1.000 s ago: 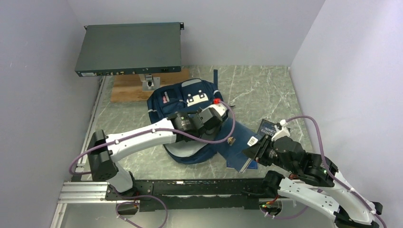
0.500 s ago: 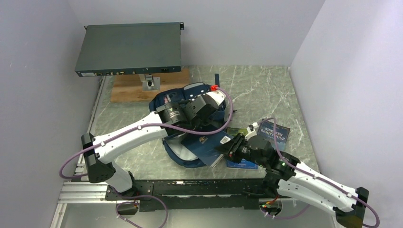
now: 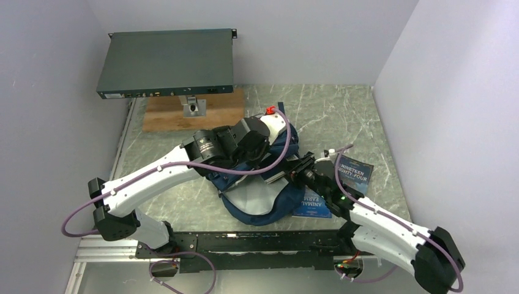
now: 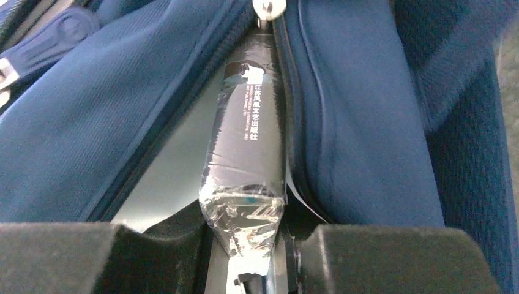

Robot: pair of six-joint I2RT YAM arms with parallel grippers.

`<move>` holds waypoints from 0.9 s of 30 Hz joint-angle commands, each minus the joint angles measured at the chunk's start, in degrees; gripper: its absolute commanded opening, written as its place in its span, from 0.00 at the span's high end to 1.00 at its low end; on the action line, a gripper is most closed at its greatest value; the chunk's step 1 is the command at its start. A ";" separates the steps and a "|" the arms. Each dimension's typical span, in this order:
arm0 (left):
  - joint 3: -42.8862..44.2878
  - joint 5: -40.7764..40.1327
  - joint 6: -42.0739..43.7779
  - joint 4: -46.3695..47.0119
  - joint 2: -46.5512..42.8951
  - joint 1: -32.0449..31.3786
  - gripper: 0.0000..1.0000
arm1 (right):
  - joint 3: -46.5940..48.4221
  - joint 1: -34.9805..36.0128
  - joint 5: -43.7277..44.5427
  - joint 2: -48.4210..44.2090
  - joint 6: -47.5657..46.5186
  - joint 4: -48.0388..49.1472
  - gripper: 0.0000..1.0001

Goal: Pack the student bag
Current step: Place the book in the student bag.

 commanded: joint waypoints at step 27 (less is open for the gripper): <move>-4.81 4.13 -2.80 13.48 -3.11 -0.88 1.00 | 6.08 5.11 -1.32 45.54 -11.24 55.34 0.76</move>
